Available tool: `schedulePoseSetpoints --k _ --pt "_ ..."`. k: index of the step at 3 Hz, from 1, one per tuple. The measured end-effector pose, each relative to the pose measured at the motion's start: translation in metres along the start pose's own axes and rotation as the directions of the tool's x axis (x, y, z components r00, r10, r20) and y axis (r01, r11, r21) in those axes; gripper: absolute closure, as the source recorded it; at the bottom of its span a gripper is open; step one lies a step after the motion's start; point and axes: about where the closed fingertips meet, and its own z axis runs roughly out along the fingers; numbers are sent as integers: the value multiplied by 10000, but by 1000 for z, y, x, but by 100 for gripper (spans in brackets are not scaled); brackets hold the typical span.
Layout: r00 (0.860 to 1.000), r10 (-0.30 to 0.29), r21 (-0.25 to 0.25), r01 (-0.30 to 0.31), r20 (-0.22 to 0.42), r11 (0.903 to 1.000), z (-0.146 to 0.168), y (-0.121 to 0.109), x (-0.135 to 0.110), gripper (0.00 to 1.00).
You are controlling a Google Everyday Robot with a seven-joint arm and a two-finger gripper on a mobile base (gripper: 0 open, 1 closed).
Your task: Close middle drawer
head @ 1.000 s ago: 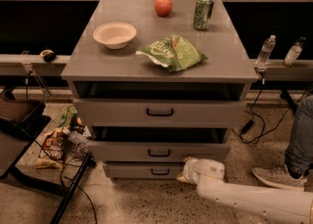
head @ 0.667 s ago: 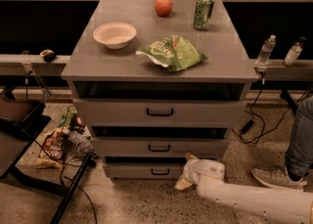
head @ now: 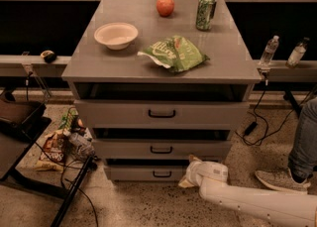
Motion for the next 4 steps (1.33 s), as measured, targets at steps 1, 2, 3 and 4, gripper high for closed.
schedulePoseSetpoints --k 1,2,3,4 --pt "10000 0 0 0 -1 10000 -1 1 0 42" --pt "9937 296 254 -270 -1081 9993 -58 9 11 73" --pt "9731 987 529 -896 -2084 9946 -143 21 -12 96" --pt "9301 -108 513 319 -3670 9982 -220 38 -16 100"
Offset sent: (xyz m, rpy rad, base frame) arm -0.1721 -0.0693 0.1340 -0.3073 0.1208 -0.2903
